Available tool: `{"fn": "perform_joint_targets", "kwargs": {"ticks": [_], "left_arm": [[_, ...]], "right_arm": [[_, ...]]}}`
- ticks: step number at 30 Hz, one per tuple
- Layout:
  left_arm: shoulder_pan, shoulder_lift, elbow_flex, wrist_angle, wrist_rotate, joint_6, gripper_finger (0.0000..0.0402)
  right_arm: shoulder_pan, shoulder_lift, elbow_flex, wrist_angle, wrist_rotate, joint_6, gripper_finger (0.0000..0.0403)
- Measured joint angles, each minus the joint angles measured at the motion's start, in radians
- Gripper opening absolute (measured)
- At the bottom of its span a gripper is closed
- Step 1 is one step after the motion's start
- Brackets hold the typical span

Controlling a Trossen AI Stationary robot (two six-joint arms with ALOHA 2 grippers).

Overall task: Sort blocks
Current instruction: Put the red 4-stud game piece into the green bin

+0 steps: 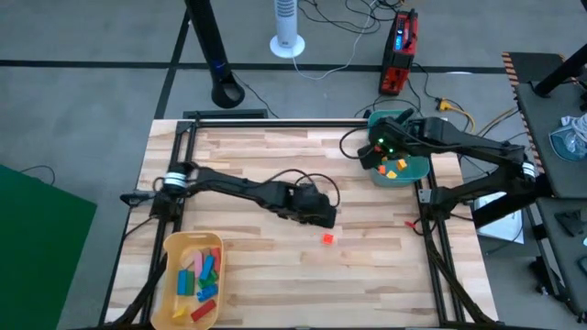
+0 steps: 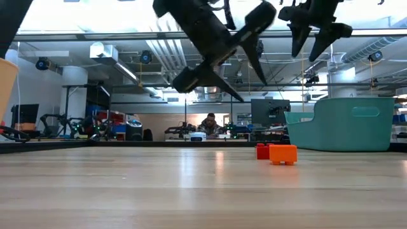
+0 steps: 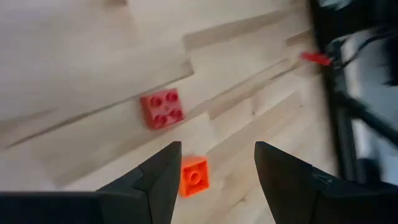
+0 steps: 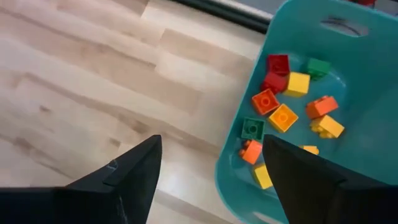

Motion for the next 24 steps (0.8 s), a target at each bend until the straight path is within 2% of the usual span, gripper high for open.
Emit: {"fn": "perform_joint_targets", "kwargs": {"ticks": [3, 5, 10, 16, 24], "left_arm": [[0.000, 0.072, 0.126, -0.234, 0.004, -0.014, 0.0190], [0.002, 0.124, 0.202, -0.326, 0.007, -0.008, 0.0190], [0.010, 0.226, 0.369, -0.358, 0.022, 0.072, 0.0190], [0.036, 0.352, 0.532, -0.498, 0.022, 0.128, 0.0190], [0.045, 0.440, 0.628, -0.518, 0.031, 0.139, 0.0190]], "right_arm": [[0.000, 0.024, 0.000, 0.000, -0.031, -0.017, 0.0279], [0.000, 0.040, 0.000, 0.000, -0.051, -0.028, 0.0285], [0.001, 0.063, -0.001, 0.000, -0.073, -0.049, 0.0300], [0.002, 0.042, -0.001, -0.011, -0.074, -0.037, 0.0313], [0.002, -0.016, -0.001, -0.011, -0.074, -0.036, 0.0311]]}}
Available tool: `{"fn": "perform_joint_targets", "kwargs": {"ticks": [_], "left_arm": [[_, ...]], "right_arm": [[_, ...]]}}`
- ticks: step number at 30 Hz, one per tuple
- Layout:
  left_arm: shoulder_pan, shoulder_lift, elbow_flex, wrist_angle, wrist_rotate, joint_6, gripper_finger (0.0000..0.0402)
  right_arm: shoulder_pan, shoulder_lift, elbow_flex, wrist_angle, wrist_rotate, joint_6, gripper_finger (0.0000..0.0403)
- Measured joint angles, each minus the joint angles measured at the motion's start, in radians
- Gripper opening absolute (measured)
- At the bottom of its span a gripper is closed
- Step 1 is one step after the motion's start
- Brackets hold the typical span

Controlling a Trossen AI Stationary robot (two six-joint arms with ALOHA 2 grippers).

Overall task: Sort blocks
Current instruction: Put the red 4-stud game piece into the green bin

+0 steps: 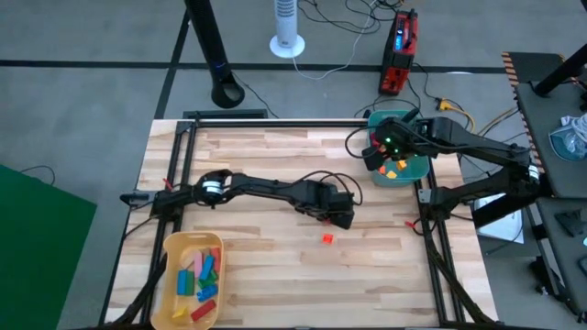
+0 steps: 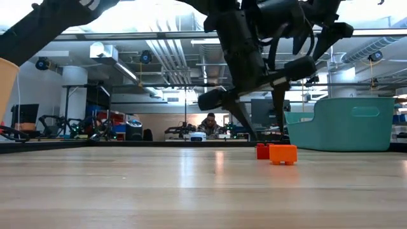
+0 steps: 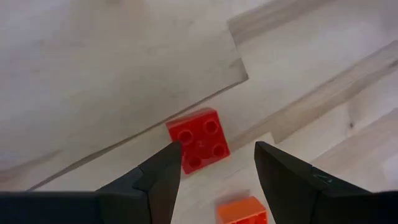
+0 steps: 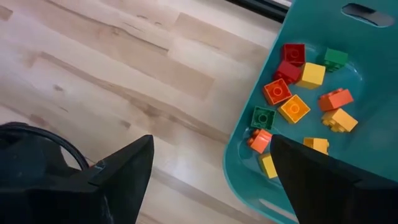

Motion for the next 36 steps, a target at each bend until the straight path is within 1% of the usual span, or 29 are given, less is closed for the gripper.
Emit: {"fn": "perform_joint_targets", "kwargs": {"ticks": [5, 11, 16, 20, 27, 32, 36], "left_arm": [[0.005, 0.000, -0.013, 0.018, 0.002, 0.009, 0.0194], [0.009, 0.001, -0.034, 0.017, 0.000, -0.002, 0.0221], [0.009, 0.003, -0.058, 0.043, 0.000, -0.005, 0.0235], [0.008, 0.003, -0.090, 0.055, -0.009, -0.010, 0.0236], [0.000, -0.004, -0.157, 0.148, -0.029, -0.014, 0.0234], [-0.016, -0.006, -0.176, 0.161, -0.060, -0.009, 0.0232], [-0.034, -0.006, -0.190, 0.166, -0.072, -0.005, 0.0224]], "right_arm": [[0.000, -0.005, 0.000, -0.002, 0.000, -0.002, 0.0315], [0.000, -0.003, 0.000, 0.000, 0.000, -0.012, 0.0324], [0.000, -0.003, 0.000, 0.000, 0.000, -0.017, 0.0322], [0.000, -0.002, 0.000, 0.003, 0.000, -0.019, 0.0316], [0.000, -0.002, -0.001, 0.004, 0.001, -0.025, 0.0317], [0.000, -0.002, -0.001, 0.005, 0.001, -0.026, 0.0325], [0.000, -0.002, -0.001, 0.006, 0.008, -0.026, 0.0320]]}}
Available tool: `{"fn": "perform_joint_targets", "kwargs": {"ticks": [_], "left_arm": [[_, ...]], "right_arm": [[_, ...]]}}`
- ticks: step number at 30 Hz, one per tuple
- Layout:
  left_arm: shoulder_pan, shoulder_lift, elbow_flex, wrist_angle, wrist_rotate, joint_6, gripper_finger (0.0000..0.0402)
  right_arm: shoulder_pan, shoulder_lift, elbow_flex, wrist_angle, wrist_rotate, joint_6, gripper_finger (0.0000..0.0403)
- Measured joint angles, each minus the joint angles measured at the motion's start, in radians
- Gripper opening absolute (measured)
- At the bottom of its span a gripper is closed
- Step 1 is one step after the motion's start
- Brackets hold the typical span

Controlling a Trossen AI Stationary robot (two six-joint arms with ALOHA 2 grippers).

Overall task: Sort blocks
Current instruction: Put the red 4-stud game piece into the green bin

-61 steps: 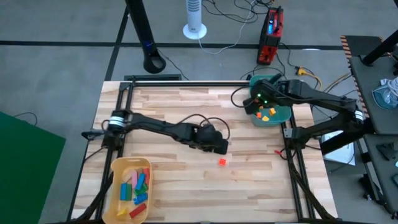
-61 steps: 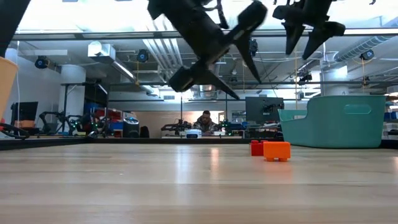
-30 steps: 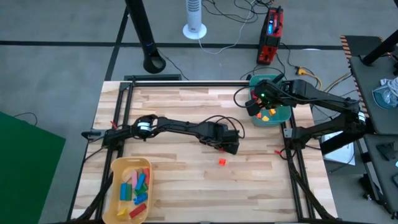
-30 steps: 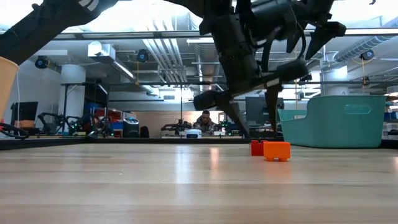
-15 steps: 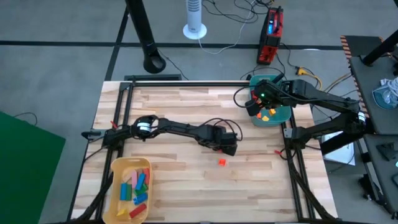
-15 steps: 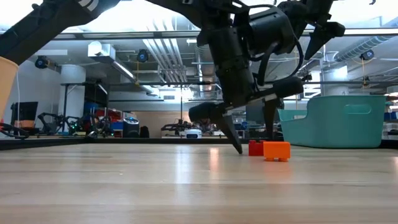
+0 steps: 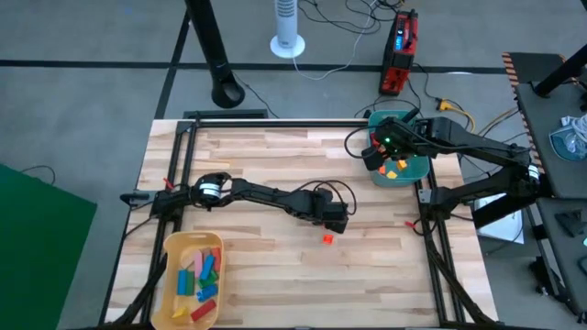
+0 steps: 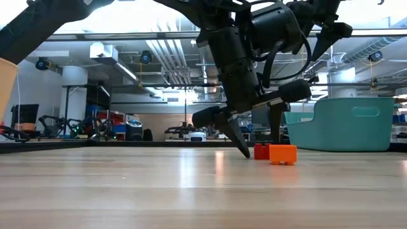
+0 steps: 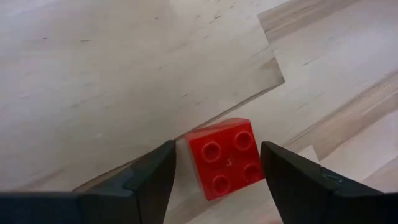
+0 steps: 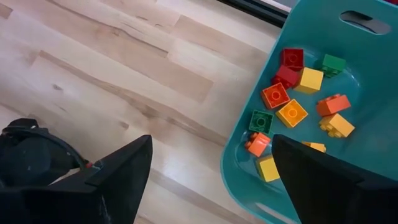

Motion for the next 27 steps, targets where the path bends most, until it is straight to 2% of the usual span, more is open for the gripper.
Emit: {"fn": "perform_joint_targets", "kwargs": {"ticks": [9, 14, 18, 21, 27], "left_arm": [[-0.011, 0.002, -0.005, -0.009, -0.008, 0.037, 0.0125], [-0.011, 0.004, 0.026, -0.023, 0.039, 0.109, 0.0124], [-0.005, 0.001, 0.119, -0.105, 0.137, 0.312, 0.0130], [0.001, -0.040, 0.217, -0.227, 0.104, 0.474, 0.0134], [0.016, -0.179, 0.360, -0.508, -0.069, 0.712, 0.0131]], "right_arm": [[0.000, 0.000, 0.000, 0.003, 0.002, 0.006, 0.0309], [0.000, 0.000, 0.000, 0.004, 0.001, 0.007, 0.0318], [0.000, 0.000, 0.000, 0.003, -0.020, 0.004, 0.0320], [0.000, -0.007, 0.000, 0.002, -0.072, 0.008, 0.0315], [0.002, -0.052, 0.000, 0.006, -0.142, 0.048, 0.0306]]}}
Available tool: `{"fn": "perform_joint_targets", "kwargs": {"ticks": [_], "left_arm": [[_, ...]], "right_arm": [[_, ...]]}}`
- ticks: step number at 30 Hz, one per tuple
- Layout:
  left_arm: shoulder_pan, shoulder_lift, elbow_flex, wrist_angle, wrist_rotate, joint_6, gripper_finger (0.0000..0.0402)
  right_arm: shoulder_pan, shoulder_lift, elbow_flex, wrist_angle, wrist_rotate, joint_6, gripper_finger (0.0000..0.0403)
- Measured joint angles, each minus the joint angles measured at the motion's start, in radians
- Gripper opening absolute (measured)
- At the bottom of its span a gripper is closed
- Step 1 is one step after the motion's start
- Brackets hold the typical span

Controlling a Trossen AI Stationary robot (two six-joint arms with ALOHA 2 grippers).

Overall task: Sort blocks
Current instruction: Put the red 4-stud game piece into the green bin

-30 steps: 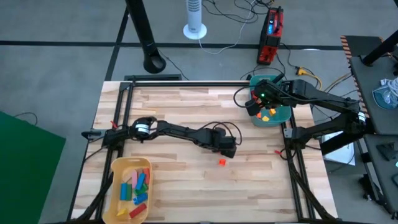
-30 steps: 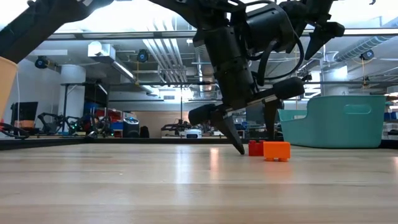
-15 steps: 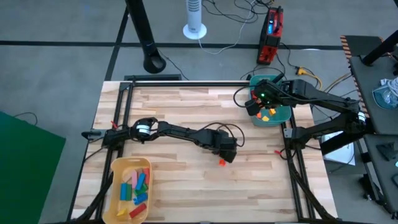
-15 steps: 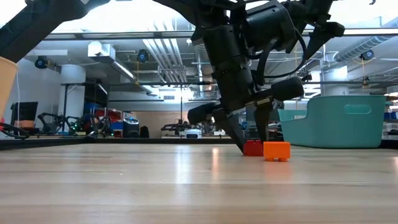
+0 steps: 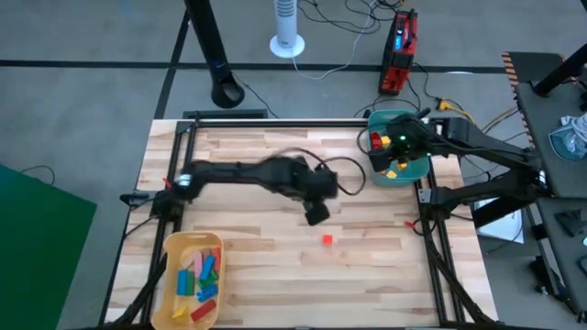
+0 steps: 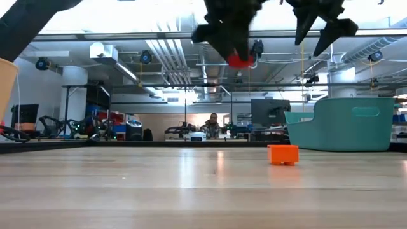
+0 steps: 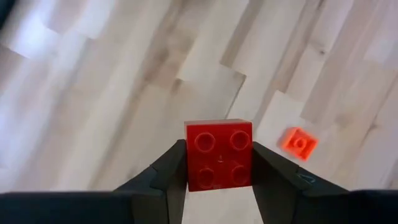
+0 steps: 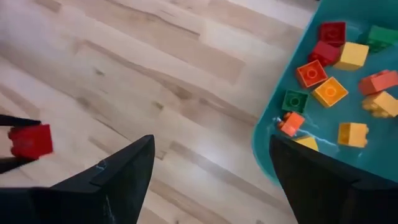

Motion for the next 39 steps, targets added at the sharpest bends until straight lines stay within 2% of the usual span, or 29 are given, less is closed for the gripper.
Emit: {"fn": "perform_joint_targets", "kwargs": {"ticks": [4, 8, 12, 16, 19, 22, 25, 28, 32, 39], "left_arm": [[0.001, -0.113, -0.002, -0.042, -0.039, 0.130, 0.0131], [-0.022, -0.277, -0.020, -0.003, -0.057, 0.256, 0.0131], [-0.072, -0.368, -0.050, 0.027, -0.052, 0.297, 0.0131], [-0.122, -0.474, -0.057, 0.069, -0.063, 0.313, 0.0131], [-0.162, -0.521, -0.067, 0.104, -0.112, 0.323, 0.0131], [-0.201, -0.531, -0.074, 0.106, -0.202, 0.333, 0.0131], [-0.223, -0.554, -0.073, 0.093, -0.284, 0.332, 0.0132], [-0.225, -0.572, -0.071, 0.046, -0.312, 0.258, 0.0132], [-0.223, -0.558, -0.077, -0.055, -0.306, 0.111, 0.0132], [-0.221, -0.547, -0.073, -0.176, -0.261, -0.033, 0.0132]], "right_arm": [[0.002, -0.051, 0.000, 0.038, -0.019, 0.004, 0.0311], [0.017, -0.089, 0.000, 0.201, -0.117, -0.014, 0.0317], [0.067, -0.073, 0.000, 0.458, -0.215, -0.021, 0.0314], [0.136, 0.001, 0.000, 0.798, -0.326, -0.061, 0.0307], [0.164, 0.086, 0.006, 1.061, -0.451, -0.041, 0.0307], [0.167, 0.178, 0.045, 1.200, -0.552, -0.002, 0.0313], [0.167, 0.258, 0.106, 1.201, -0.586, 0.007, 0.0321], [0.166, 0.321, 0.162, 1.167, -0.628, 0.012, 0.0326], [0.167, 0.381, 0.228, 1.085, -0.633, 0.029, 0.0324], [0.166, 0.467, 0.318, 0.957, -0.626, 0.029, 0.0305]]}}
